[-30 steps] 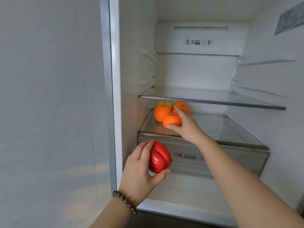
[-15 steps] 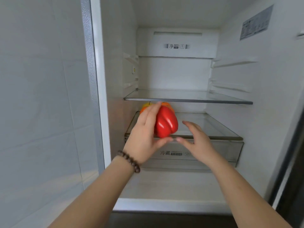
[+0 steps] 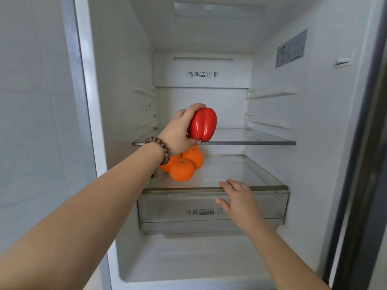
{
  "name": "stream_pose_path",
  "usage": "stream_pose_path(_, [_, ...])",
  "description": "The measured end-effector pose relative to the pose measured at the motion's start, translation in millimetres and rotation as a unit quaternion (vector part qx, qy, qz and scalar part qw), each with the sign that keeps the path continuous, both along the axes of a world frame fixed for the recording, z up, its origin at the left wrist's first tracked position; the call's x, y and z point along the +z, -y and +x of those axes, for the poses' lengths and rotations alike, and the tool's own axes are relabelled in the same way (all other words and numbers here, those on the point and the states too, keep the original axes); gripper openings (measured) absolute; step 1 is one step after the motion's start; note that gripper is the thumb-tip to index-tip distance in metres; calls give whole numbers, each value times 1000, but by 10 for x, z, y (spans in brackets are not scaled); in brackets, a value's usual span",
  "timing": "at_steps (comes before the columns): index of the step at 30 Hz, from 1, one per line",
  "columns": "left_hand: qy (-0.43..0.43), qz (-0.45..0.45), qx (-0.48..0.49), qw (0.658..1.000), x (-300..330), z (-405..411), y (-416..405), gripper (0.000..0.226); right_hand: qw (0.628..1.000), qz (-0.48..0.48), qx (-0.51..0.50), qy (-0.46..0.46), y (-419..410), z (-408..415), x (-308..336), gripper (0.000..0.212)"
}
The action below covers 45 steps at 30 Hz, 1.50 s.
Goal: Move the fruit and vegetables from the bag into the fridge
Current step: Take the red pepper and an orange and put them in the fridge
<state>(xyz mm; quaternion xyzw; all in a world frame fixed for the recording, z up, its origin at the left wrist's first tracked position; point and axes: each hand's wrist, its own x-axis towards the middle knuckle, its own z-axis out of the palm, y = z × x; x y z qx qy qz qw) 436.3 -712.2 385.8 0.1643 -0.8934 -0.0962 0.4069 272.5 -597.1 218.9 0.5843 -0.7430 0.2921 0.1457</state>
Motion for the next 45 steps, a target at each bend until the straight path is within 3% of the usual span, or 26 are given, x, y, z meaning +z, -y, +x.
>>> stream_pose_path(4, [-46,14,-43,998,-121,-23,-16,87,1000,-4,-1,-8,15,-13,-10,52])
stream_pose_path(9, [-131,89,-66,985,-83,-67,-122,45,1000,-12,-3,-17,16,-11,-38,51])
stream_pose_path(15, [-136,258,-19,956,270,-386,-33,82,999,8,13,-33,-16,-33,-6,54])
stream_pose_path(18, [-102,281,-12,954,433,-646,126,67,1000,13,2,-23,-80,-162,34,61])
stream_pose_path(22, [-49,335,-49,940,609,-1011,406,71,999,-10,-42,10,-145,-402,49,105])
stream_pose_path(24, [-19,340,-44,939,691,-1193,519,74,998,-19,-64,0,-143,-453,38,110])
stream_pose_path(29, [49,346,-34,936,763,-1676,748,78,996,-28,-78,7,-124,-447,37,99])
stream_pose_path(32, [90,345,-40,933,733,-1962,850,72,994,-51,-96,-9,-67,-465,-16,82])
stream_pose_path(42, [160,288,6,944,493,-2374,1136,81,984,-99,-125,-76,-7,-481,-108,58])
stream_pose_path(45, [145,276,6,950,432,-2429,1121,73,979,-133,-128,-81,-2,-477,-130,53])
